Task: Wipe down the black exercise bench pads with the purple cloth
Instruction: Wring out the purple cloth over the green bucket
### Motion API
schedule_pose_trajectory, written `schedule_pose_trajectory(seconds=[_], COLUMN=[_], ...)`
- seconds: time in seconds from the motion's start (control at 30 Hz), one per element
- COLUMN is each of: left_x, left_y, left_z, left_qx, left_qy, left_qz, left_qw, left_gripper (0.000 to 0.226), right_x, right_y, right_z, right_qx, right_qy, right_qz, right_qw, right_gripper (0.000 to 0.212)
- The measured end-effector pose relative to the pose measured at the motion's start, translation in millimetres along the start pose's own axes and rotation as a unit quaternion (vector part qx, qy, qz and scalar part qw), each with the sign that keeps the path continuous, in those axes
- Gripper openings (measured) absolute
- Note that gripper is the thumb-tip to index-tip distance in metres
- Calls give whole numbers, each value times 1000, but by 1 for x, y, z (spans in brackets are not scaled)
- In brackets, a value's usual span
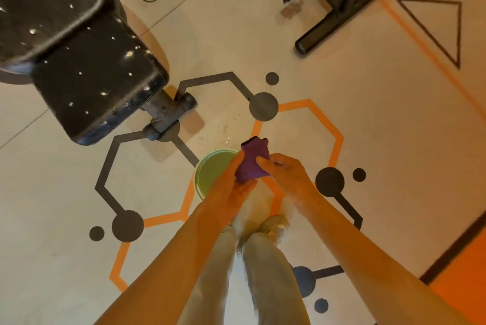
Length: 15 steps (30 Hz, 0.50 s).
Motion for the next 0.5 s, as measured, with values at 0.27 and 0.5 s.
schedule_pose_trajectory(seconds=[0.27, 0.5], left_x=[-117, -201], left_y=[42, 69], left_z=[48, 95], left_qx=[295, 470], left_qy=[28, -14], left_qz=[102, 179], left_qw=[949, 864], left_gripper=[23, 53], right_x=[-105, -147], right_y=[-99, -163], right_z=[-48, -69], right_qx=[-250, -454], right_qy=[118, 31], right_qz=[-184, -306], right_qw=[943, 836], right_gripper=[87, 78])
Point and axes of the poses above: each hand's wrist, its own x-axis towards the middle knuckle, its own z-axis out of the palm, y = z × x, the point moved 3 cm from there along x, towards the middle knuckle, and after that the axes turned 12 degrees about -x, right-handed, at the moved point
